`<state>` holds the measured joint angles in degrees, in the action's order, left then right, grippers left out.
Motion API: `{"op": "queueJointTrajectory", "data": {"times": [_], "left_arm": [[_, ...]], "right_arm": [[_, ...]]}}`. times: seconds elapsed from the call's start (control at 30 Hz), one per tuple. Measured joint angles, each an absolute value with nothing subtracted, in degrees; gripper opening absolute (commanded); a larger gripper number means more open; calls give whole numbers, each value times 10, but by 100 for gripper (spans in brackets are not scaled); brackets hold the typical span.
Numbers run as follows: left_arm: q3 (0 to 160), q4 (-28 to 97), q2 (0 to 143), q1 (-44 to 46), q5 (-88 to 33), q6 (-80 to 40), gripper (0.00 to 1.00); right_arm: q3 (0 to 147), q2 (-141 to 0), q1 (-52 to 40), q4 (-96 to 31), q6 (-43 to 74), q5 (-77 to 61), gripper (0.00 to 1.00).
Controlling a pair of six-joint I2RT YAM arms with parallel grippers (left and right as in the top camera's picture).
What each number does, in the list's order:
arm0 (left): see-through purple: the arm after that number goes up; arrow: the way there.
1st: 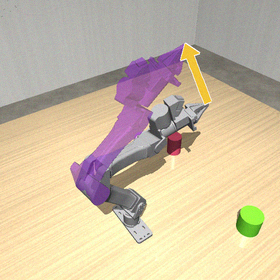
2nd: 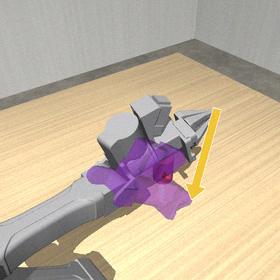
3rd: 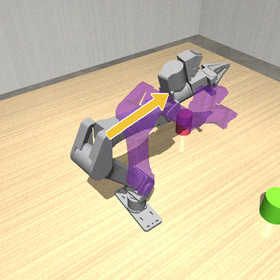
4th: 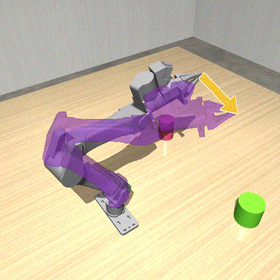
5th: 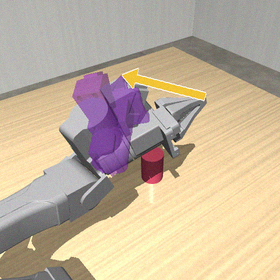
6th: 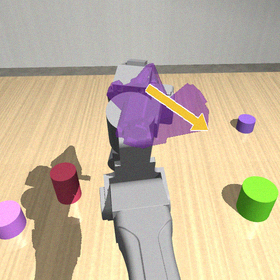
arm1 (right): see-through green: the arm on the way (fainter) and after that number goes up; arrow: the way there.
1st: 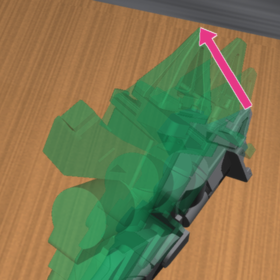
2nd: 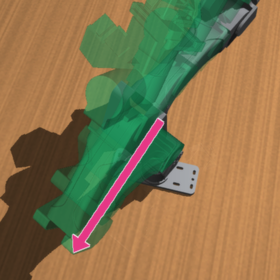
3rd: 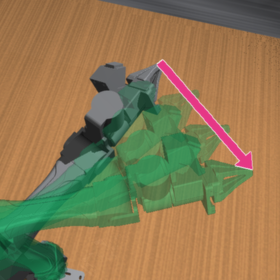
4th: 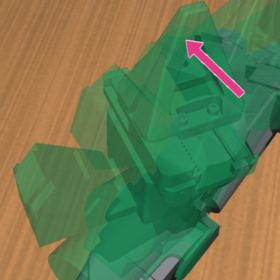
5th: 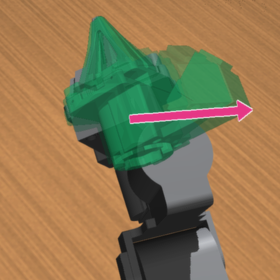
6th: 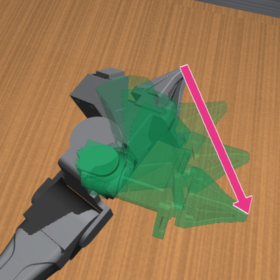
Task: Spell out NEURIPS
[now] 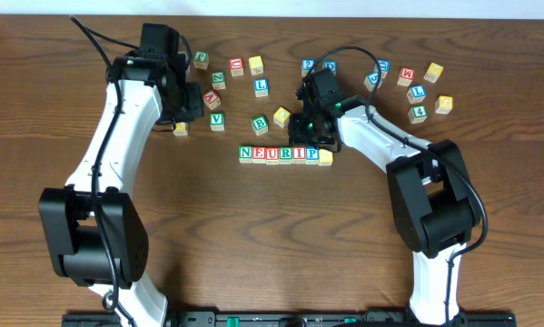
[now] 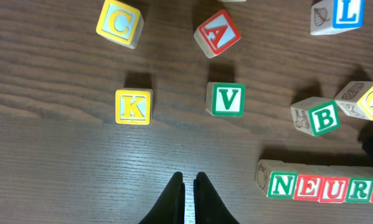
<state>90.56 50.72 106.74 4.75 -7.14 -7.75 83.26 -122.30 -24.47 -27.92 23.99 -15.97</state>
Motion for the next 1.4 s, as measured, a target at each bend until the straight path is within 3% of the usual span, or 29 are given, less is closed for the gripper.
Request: {"op": "queueJointTrajectory", "data": {"times": [1.4], "left_arm": [[897,505,1067,48,-71,-78,8]], "right_arm": [[833,-1223,-246,-298,239,-168,1]]}}
